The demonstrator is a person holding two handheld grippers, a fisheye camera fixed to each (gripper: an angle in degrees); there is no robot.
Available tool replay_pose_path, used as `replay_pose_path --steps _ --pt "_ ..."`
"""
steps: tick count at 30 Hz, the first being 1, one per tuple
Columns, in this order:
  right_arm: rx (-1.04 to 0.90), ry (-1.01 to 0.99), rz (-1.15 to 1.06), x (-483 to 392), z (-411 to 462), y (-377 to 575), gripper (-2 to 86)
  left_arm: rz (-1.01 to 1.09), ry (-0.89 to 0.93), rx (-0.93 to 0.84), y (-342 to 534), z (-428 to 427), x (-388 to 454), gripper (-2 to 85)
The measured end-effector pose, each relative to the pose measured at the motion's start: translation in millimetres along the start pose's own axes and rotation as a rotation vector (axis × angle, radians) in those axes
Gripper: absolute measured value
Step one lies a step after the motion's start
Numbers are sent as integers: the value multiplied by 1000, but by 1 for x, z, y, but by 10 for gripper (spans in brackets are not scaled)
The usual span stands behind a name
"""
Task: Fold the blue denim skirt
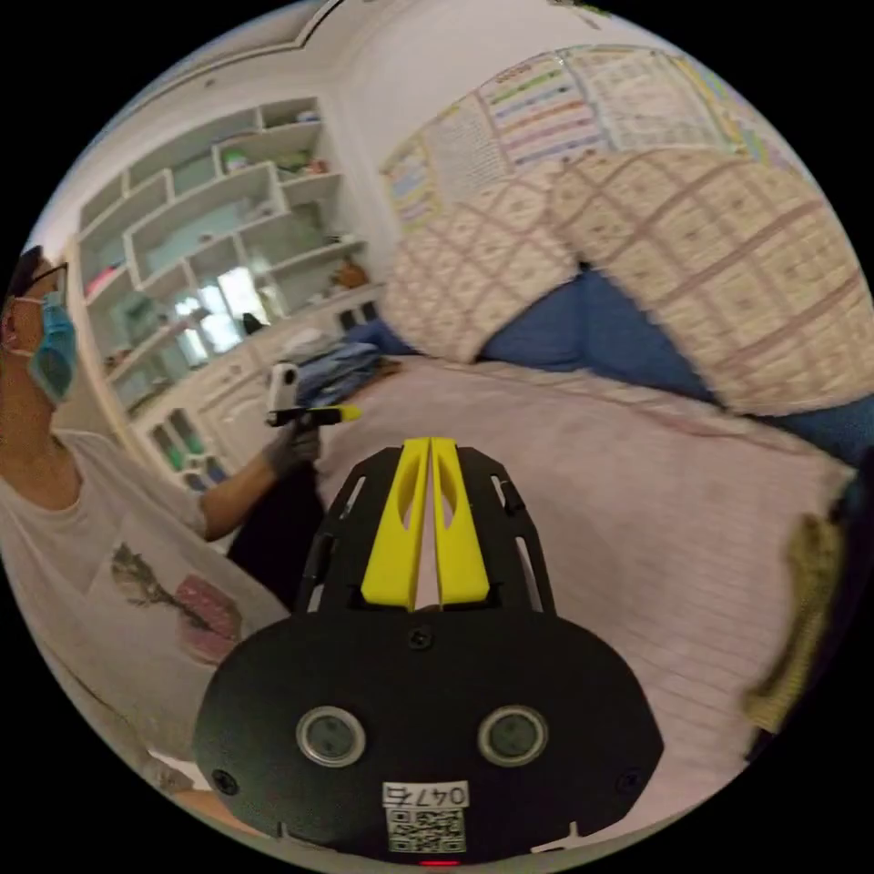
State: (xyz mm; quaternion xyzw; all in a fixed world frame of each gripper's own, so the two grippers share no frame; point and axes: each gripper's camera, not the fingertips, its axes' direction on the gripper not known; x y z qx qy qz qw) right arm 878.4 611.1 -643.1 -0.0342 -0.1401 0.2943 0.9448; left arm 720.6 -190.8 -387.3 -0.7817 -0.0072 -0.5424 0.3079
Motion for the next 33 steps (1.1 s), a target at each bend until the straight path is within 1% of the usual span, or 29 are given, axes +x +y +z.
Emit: replay_pose_path --steps 1,3,4,5,6,7,8,9,10,11,13,16,19,22,26,33 --pt "4 -63 3 0 21 7 -12 -20 -12 42 13 -15 15 17" --pt "20 -263 58 2 97 36 -12 -53 -40 93 42 -41 34 39" --pt "27 -302 72 2 113 43 -12 -77 -73 121 65 -61 45 49" --pt "0 -369 155 6 142 52 -12 -91 -94 131 79 -71 50 53" --pt "-8 -454 146 1 159 51 -12 -132 -148 149 107 -91 57 61" --pt "-8 -483 113 -4 165 50 -11 -191 -208 182 139 -112 61 69" --pt "-24 -479 56 -15 176 49 -10 -225 -235 205 155 -123 62 74" --pt "-68 -429 15 -23 189 50 -10 -296 -279 266 190 -145 63 77" --pt "-98 -402 6 -26 197 52 -9 -357 -315 351 226 -167 65 79" --pt "-154 -362 9 -29 213 55 -9 -382 -334 405 245 -177 67 80" --pt "-175 -369 24 -34 236 61 -9 -470 -403 632 318 -210 77 89" --pt "-177 -381 45 -41 271 66 -9 -599 -402 806 391 -231 75 111" --pt "-186 -370 86 -45 308 71 -10 -705 -397 874 443 -234 71 126" --pt "-196 -373 140 -45 345 76 -11 -747 -374 893 480 -227 67 141" --pt "-199 -380 173 -53 395 79 -12 -759 -354 888 512 -210 63 146" --pt "-243 -392 166 -79 485 78 -11 -759 -357 847 569 -158 69 143"
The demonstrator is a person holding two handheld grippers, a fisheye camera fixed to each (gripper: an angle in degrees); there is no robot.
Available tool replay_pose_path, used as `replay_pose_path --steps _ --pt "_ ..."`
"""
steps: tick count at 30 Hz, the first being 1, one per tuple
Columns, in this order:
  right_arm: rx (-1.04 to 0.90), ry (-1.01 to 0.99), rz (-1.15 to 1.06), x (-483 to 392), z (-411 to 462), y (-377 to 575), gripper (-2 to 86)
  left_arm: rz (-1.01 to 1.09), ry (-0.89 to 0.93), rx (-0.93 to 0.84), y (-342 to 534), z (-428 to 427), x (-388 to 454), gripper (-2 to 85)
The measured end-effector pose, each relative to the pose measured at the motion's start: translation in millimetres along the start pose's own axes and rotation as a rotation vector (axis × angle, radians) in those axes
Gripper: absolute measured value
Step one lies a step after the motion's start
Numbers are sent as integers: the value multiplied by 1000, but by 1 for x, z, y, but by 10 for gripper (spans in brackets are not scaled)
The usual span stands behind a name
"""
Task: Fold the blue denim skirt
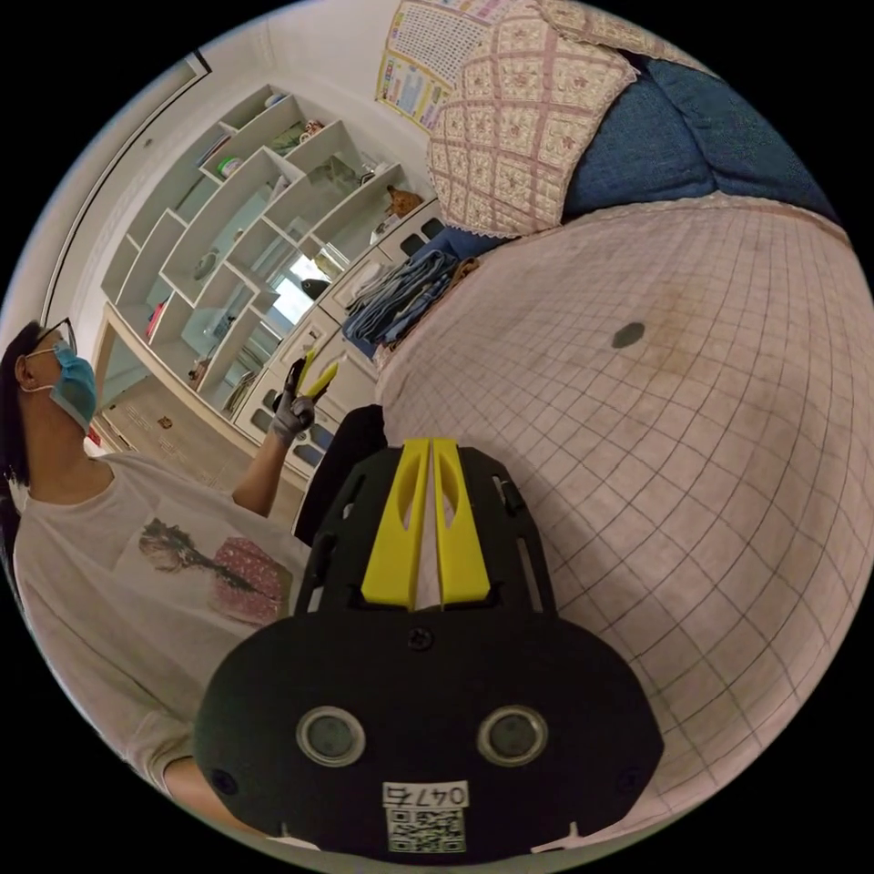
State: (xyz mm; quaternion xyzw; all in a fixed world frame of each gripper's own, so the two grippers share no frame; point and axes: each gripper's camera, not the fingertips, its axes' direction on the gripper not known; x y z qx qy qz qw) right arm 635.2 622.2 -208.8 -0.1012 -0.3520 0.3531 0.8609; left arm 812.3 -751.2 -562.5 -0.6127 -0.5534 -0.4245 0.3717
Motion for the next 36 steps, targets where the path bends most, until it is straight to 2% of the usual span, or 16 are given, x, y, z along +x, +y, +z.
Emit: replay_pose_path --steps 7,13,18,22,24,26,31,33,36 --pt "34 58 -42 -20 71 -34 23 13 -14 17 32 -9 -38 147" --pt "0 70 -210 -71 177 -165 65 45 -38 41 33 3 -63 164" --pt "-77 127 -349 -105 319 -304 83 78 -120 37 35 33 -83 183" --pt "-68 174 -391 -118 419 -383 96 48 -135 30 40 65 -117 185" --pt "-41 304 -403 -126 484 -428 109 38 -142 16 44 76 -133 175" --pt "-13 422 -399 -127 530 -454 114 52 -124 -17 49 87 -144 163" --pt "-34 475 -355 -117 639 -513 123 102 -135 -11 72 96 -168 137" --pt "-77 587 -429 -122 690 -534 116 115 -146 -27 73 99 -173 133" --pt "-96 617 -574 -134 740 -549 102 162 -189 -41 79 104 -175 129"
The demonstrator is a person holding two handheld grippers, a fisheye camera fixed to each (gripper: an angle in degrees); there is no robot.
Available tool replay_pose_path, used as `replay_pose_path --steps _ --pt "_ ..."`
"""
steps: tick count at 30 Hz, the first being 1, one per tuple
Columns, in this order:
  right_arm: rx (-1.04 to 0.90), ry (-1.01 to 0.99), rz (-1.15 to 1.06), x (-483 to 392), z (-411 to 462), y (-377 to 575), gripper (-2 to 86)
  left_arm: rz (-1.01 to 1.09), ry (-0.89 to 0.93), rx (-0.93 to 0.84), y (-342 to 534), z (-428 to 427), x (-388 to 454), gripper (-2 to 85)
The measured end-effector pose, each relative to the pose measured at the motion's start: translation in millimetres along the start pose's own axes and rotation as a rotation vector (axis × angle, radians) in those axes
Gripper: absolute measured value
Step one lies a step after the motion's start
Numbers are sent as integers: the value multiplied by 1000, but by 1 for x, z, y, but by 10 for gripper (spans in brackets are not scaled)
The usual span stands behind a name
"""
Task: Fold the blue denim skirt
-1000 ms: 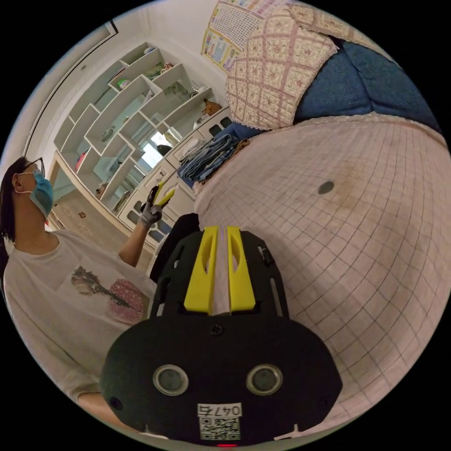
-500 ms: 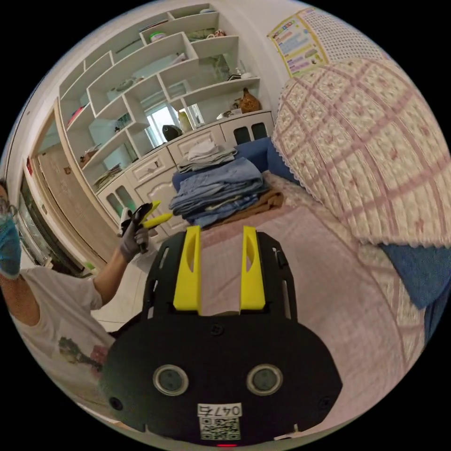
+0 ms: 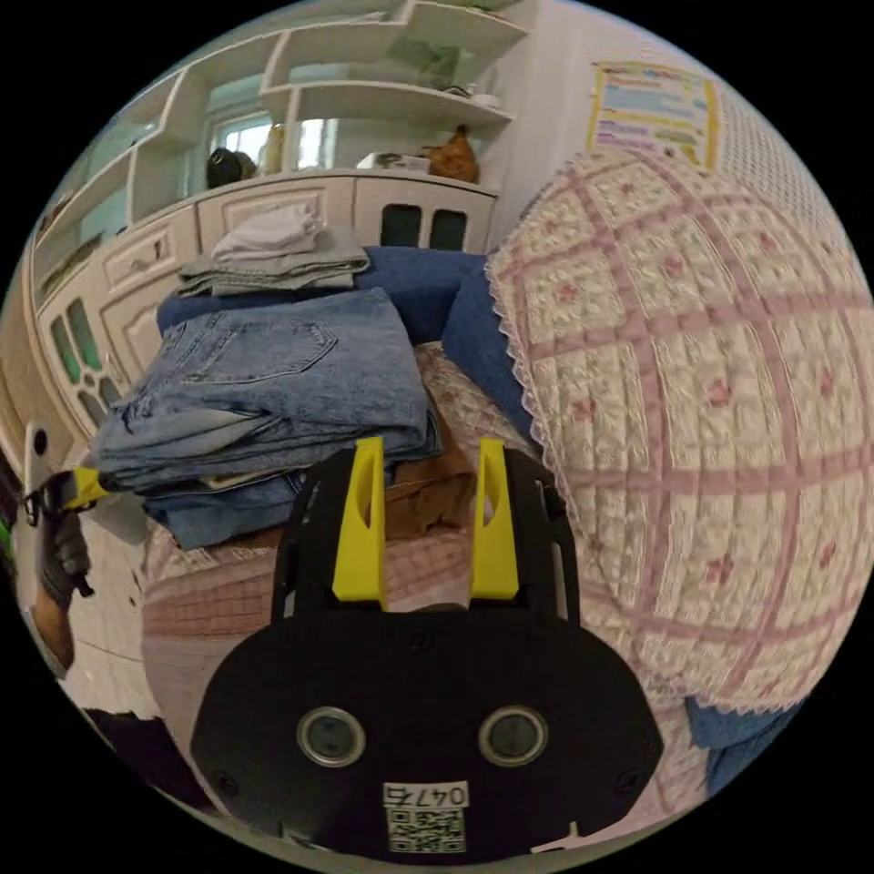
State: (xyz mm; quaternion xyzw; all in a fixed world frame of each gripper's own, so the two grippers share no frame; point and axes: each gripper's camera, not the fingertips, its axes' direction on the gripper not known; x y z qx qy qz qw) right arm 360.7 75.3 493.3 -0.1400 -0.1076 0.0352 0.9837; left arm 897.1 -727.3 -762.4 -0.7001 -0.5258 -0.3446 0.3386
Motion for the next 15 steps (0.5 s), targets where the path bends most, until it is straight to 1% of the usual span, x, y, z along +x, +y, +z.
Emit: replay_pose_path --steps 2,5,6,8,10,12,15 --pt "-9 -8 -37 -11 19 -18 84 12 1 17 7 2 -2 131" --pt "-41 0 -115 -28 43 -45 25 17 30 44 14 6 -9 126" --pt "-56 44 -112 -34 47 -55 9 19 26 43 13 10 -12 115" --pt "-56 54 -97 -40 45 -67 -3 34 -27 32 10 15 -16 92" --pt "-6 30 -85 -48 27 -76 -8 30 -46 21 9 15 -24 71" --pt "62 -71 -73 -60 -13 -82 -9 27 -28 37 10 7 -32 64" --pt "82 -71 -136 -79 -59 -64 -7 8 -2 89 14 -25 -52 57"
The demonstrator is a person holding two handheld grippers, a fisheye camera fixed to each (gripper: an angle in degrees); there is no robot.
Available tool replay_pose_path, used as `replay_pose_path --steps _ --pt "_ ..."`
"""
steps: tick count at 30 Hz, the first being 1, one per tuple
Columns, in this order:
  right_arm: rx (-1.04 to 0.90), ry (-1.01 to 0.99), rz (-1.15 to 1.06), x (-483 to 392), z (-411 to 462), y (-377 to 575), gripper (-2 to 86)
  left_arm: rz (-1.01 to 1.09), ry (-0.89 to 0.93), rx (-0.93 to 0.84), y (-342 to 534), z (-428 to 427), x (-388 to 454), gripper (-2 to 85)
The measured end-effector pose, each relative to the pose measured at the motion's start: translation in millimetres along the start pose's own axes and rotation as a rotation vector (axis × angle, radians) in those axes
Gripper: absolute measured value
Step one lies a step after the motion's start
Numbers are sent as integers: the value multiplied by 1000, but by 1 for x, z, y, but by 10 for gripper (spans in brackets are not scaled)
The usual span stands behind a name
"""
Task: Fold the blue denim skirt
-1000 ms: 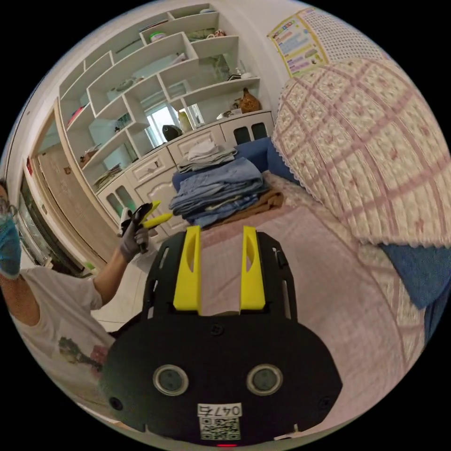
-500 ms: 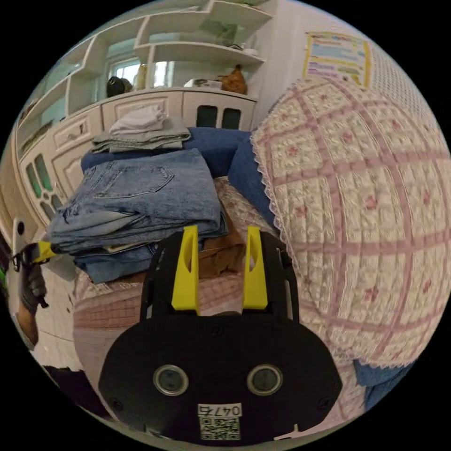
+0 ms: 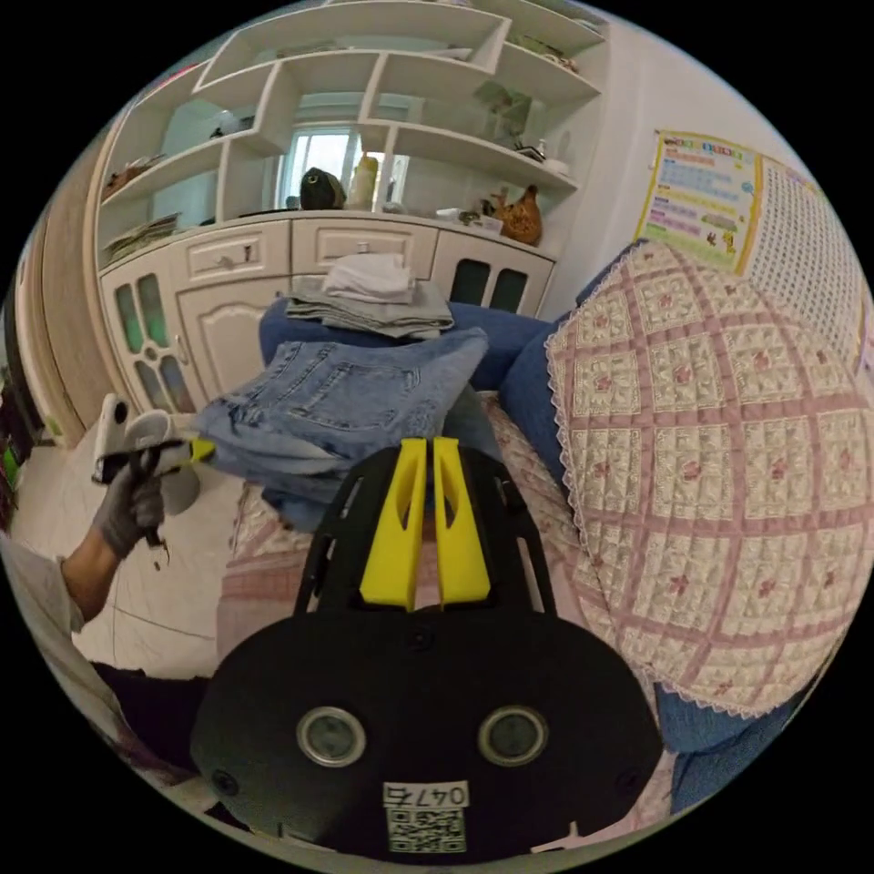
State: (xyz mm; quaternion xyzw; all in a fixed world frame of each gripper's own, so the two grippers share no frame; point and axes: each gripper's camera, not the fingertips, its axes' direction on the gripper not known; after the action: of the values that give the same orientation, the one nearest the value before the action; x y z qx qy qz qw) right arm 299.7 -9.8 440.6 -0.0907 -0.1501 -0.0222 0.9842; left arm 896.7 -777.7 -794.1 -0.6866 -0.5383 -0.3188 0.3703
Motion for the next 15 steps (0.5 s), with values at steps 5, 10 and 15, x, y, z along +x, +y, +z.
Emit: replay_pose_path --steps 5,10,15 --pt "-157 -153 90 11 16 41 0 -41 82 -24 -12 -33 -51 55" --pt "-179 -392 149 39 50 62 89 -66 294 -92 -44 -22 -93 198" --pt "-34 -608 208 74 43 63 206 -72 257 -115 -87 -24 -109 253"
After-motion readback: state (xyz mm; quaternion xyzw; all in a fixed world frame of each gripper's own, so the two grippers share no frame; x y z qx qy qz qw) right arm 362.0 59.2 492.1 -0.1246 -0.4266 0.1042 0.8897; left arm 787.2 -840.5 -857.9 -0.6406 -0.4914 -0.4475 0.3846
